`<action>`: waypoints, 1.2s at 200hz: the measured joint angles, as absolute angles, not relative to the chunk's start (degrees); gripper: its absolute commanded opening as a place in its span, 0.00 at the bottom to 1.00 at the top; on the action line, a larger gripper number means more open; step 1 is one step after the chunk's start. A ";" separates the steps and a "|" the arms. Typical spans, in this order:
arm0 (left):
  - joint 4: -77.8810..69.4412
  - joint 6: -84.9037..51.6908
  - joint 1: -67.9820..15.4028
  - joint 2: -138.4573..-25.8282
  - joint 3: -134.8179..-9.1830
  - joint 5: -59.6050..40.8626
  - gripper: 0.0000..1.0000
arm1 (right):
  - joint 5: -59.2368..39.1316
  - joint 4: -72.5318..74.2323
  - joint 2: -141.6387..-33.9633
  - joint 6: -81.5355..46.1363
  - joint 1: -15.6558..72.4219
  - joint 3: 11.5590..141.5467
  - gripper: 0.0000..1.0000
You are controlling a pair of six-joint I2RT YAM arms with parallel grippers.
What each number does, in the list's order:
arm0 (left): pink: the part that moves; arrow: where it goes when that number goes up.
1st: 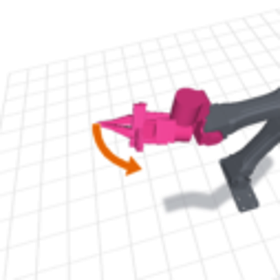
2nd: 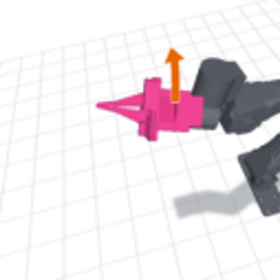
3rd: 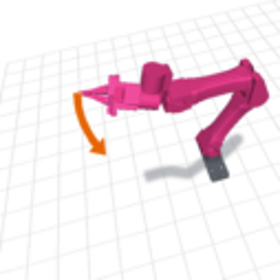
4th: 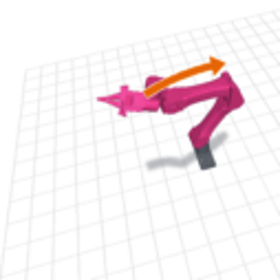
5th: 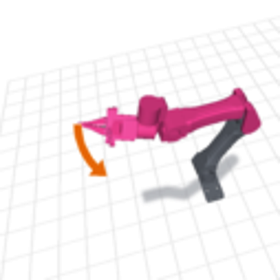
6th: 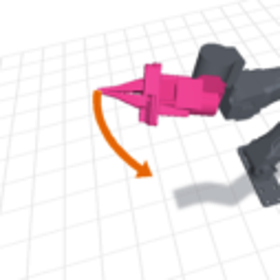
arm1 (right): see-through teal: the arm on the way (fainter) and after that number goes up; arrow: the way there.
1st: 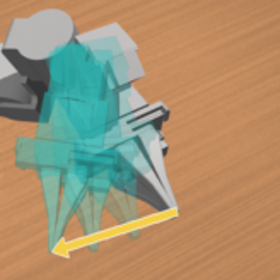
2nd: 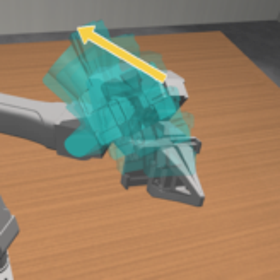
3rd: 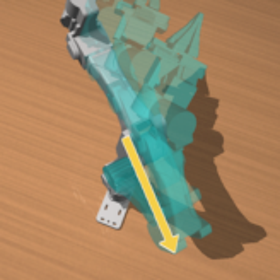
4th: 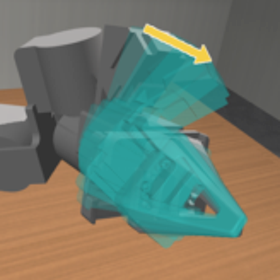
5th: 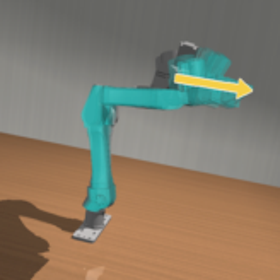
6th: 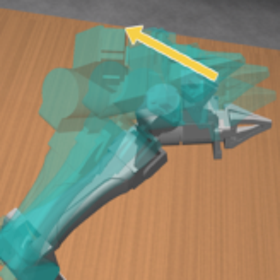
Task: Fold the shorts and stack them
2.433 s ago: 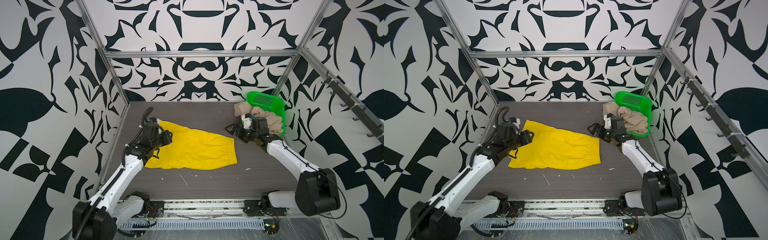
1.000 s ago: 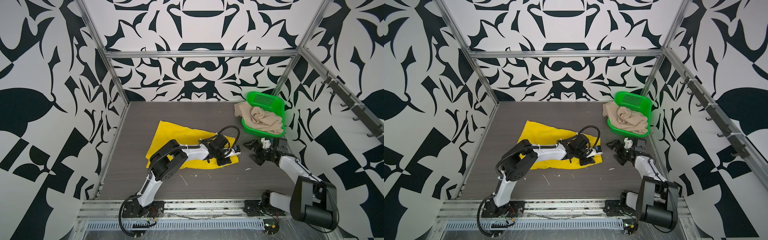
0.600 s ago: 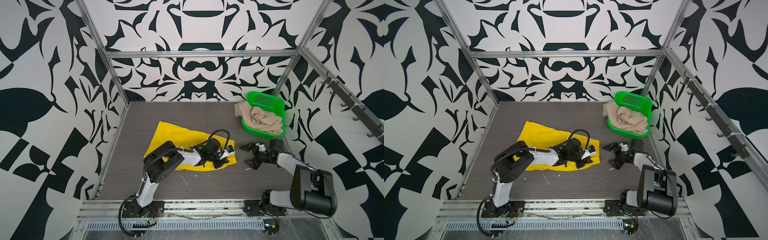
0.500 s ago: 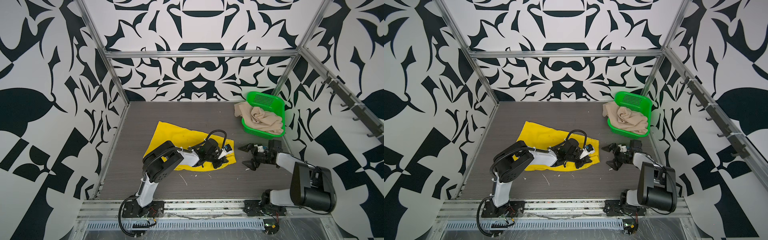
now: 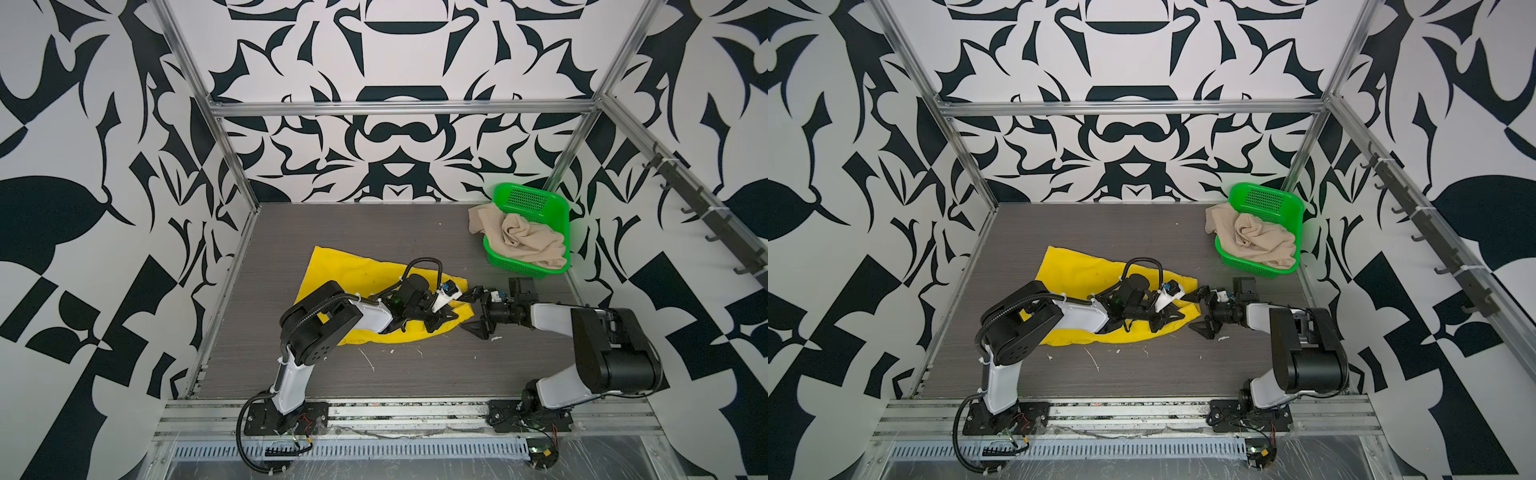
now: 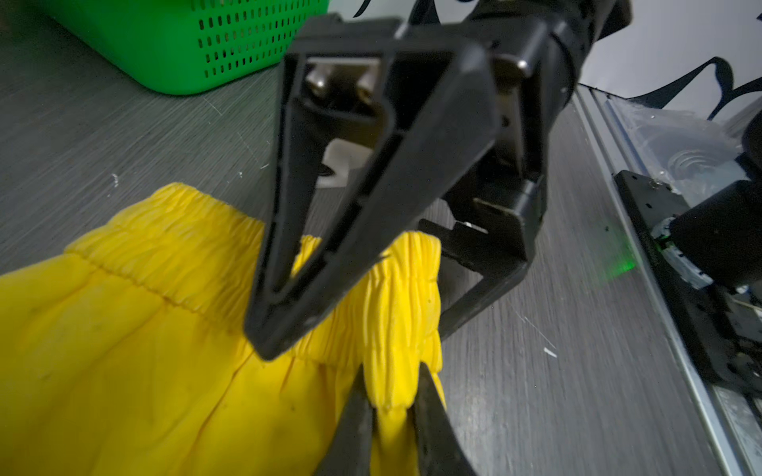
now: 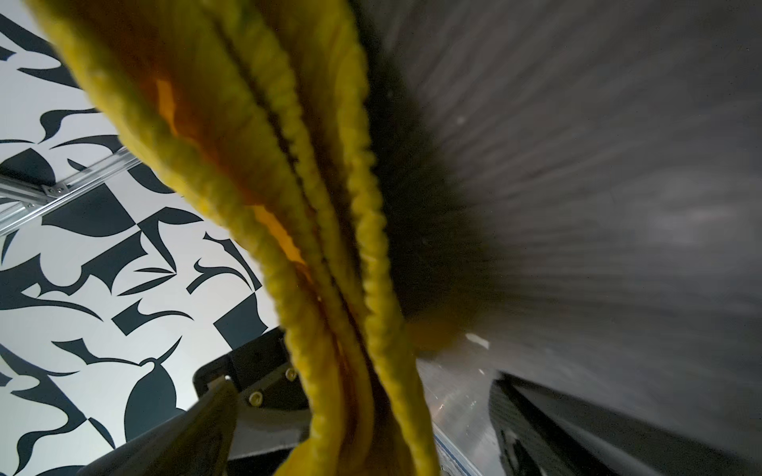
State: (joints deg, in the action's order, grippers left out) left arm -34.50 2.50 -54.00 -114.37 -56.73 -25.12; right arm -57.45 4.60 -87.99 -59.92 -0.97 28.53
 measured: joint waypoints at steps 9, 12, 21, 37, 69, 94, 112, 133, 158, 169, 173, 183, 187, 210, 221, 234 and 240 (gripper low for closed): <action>-34.50 2.52 -54.00 -114.30 -56.71 -25.89 0.13 | -57.69 5.50 -89.47 -60.29 -0.97 29.47 0.90; -34.46 2.57 -54.00 -114.28 -56.71 -26.26 0.13 | -57.78 5.82 -89.95 -60.31 -0.97 29.76 0.89; -34.35 2.70 -54.00 -114.19 -56.71 -27.09 0.14 | -57.91 6.81 -91.29 -60.53 -0.97 30.61 0.81; -33.93 3.01 -54.00 -113.93 -56.71 -28.36 0.18 | -57.76 8.27 -92.86 -61.17 -0.54 31.51 0.65; -31.68 3.55 -54.00 -112.53 -56.71 -29.08 0.48 | -57.21 8.82 -93.45 -60.69 1.13 32.05 0.27; -29.93 2.26 -53.34 -109.34 -56.62 -27.38 0.52 | -55.24 3.27 -91.79 -56.07 1.56 33.69 0.09; -28.16 -0.21 -51.75 -105.06 -56.05 -25.82 0.52 | -52.64 -4.03 -88.77 -51.44 1.76 36.67 0.07; -24.77 -2.92 -48.40 -98.56 -54.74 -22.35 0.50 | -49.28 -12.21 -85.62 -45.50 1.98 41.82 0.05; -17.45 -4.40 -44.82 -93.73 -55.07 -17.10 0.49 | -45.87 -19.05 -83.94 -40.10 2.31 47.37 0.05; -13.76 -4.71 -43.55 -93.49 -55.59 -14.87 0.47 | -44.66 -21.15 -83.55 -38.46 2.68 48.90 0.05; -12.51 -4.75 -43.27 -93.62 -55.75 -14.11 0.47 | -44.31 -21.71 -83.46 -38.06 2.79 49.32 0.05; -9.45 -5.06 -42.68 -94.41 -56.14 -12.51 0.47 | -43.18 -23.20 -83.26 -37.15 3.36 50.33 0.05; -8.47 -5.17 -42.52 -95.02 -56.31 -11.86 0.47 | -42.78 -23.77 -83.18 -36.80 3.68 50.72 0.05; -3.73 -5.85 -42.22 -100.01 -58.08 -9.15 0.46 | -40.82 -26.63 -83.18 -35.57 5.87 53.65 0.05; -2.02 -6.04 -42.22 -103.04 -59.42 -8.40 0.46 | -40.05 -27.86 -83.20 -35.03 6.63 55.40 0.05; -0.54 -6.20 -42.22 -106.28 -61.21 -7.64 0.45 | -39.22 -29.67 -83.35 -34.17 7.49 58.06 0.04; -0.03 -6.22 -42.24 -107.68 -62.11 -7.31 0.45 | -38.92 -30.35 -83.46 -33.85 7.77 59.27 0.04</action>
State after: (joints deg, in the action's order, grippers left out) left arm -0.03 -6.22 -42.24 -107.68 -62.11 -7.31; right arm -38.92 -30.35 -83.46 -33.85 7.77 59.27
